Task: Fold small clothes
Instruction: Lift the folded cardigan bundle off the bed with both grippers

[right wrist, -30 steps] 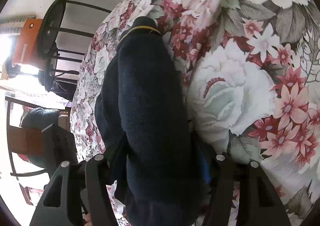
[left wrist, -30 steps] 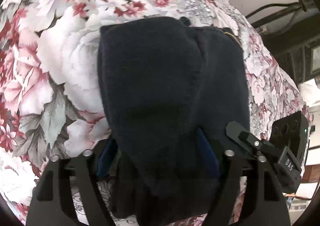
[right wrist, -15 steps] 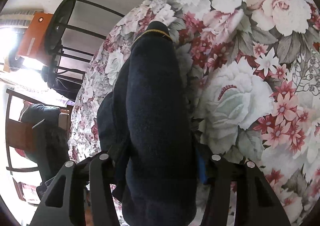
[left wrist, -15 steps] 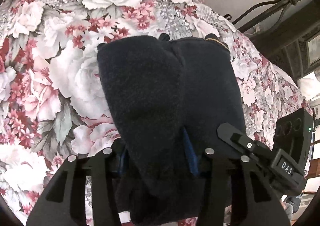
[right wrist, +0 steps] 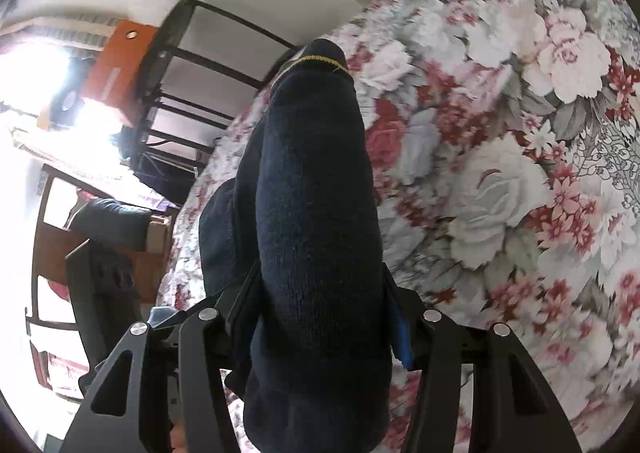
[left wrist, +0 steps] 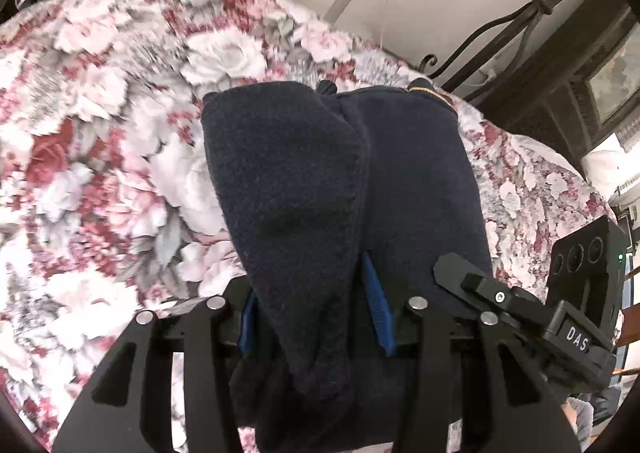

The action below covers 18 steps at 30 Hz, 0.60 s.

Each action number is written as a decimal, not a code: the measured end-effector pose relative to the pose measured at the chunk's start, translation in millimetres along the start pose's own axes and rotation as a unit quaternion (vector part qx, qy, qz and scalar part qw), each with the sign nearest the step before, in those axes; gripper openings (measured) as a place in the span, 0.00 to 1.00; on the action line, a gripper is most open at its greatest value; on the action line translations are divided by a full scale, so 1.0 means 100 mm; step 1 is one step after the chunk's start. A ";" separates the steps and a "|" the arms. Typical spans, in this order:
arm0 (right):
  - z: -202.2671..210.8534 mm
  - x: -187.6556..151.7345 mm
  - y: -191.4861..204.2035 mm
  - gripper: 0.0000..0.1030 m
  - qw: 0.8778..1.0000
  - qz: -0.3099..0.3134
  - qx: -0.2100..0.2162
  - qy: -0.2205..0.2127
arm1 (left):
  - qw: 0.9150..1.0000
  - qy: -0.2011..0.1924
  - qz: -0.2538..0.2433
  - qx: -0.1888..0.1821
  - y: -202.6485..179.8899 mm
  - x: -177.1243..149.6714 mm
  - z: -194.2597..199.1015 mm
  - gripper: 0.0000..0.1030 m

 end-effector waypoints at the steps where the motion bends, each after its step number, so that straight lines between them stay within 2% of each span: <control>1: 0.03 -0.03 0.08 0.54 1.000 0.007 0.003 -0.002 | 1.000 -0.007 0.001 0.001 0.01 -0.01 0.10 0.43; 11: 0.02 -0.37 0.78 0.54 0.998 0.056 0.023 0.006 | 0.998 -0.058 0.026 0.017 0.31 -0.12 0.89 0.43; 18: -0.03 -0.63 1.08 0.54 0.996 0.074 0.035 0.019 | 0.995 -0.081 0.050 0.024 0.54 -0.31 1.31 0.42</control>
Point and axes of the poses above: each gripper's, at about its wrist camera, not at the fingertips, and z roughly against the way its jaws point, y to its left, x to its top, the point moved 9 cm from there along -z, roughly the way its jaws point, and after that the axes turned 4 degrees about y, right-handed, at the moved point
